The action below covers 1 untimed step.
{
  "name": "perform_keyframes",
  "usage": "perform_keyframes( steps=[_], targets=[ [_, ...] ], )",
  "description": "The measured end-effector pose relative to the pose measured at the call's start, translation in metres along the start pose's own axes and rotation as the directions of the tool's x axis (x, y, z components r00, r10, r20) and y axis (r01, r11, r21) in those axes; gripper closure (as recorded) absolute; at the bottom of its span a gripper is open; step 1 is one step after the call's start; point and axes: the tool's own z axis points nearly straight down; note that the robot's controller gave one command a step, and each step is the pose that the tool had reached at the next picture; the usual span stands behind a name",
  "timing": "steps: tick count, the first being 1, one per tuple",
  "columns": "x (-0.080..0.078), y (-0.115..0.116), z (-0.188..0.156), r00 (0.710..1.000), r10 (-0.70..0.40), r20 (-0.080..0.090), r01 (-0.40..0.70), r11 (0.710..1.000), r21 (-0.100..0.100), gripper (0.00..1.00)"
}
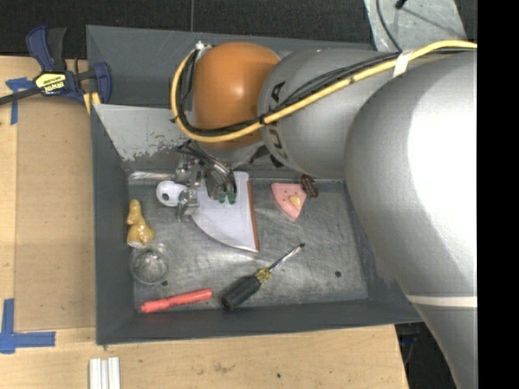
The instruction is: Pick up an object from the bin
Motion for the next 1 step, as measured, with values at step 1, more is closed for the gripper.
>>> perform_keyframes(
  steps=[1],
  targets=[
    [-0.0037, -0.0004, -0.1158, 1.0, 0.001, 0.01, -0.001, 1.0, -0.002, 1.0]
  ],
)
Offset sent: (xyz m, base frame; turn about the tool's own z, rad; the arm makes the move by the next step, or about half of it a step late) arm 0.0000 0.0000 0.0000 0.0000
